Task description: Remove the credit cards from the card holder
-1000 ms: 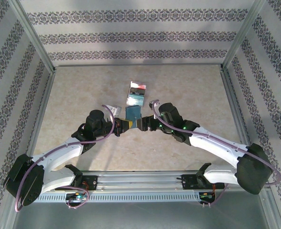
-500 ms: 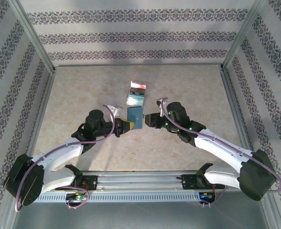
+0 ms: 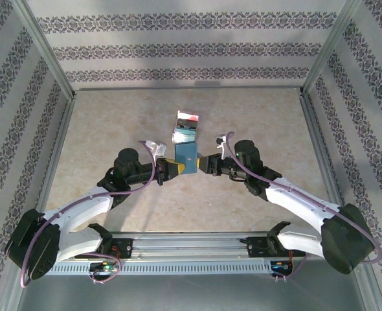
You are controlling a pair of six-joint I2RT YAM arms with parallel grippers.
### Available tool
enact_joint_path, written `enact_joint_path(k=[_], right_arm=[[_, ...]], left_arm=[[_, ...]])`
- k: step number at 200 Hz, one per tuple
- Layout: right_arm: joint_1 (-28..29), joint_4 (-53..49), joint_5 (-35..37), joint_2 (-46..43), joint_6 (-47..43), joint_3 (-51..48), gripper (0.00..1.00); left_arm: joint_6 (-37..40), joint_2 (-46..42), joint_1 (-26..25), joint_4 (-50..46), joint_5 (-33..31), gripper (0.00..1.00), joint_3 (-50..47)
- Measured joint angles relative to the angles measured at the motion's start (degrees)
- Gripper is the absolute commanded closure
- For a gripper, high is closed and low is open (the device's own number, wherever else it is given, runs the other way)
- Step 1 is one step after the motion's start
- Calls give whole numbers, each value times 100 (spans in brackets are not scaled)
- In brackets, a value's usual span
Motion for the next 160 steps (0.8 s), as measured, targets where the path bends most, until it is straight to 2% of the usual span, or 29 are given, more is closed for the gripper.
enact_joint_path(k=[86, 125, 138, 160], right_arm=[[-173, 691, -533, -396, 168, -402, 63], [-205, 949, -675, -396, 284, -492, 79], [-203, 1056, -745, -393, 326, -522, 88], [-203, 1163, -785, -387, 396, -535, 97]], left_arm=[[-380, 367, 37, 710, 479, 100, 0], [-627, 647, 76, 1023, 588, 100, 0], [-673, 699, 74, 1056, 592, 98, 0], [-734, 708, 74, 1078, 599, 89, 4]])
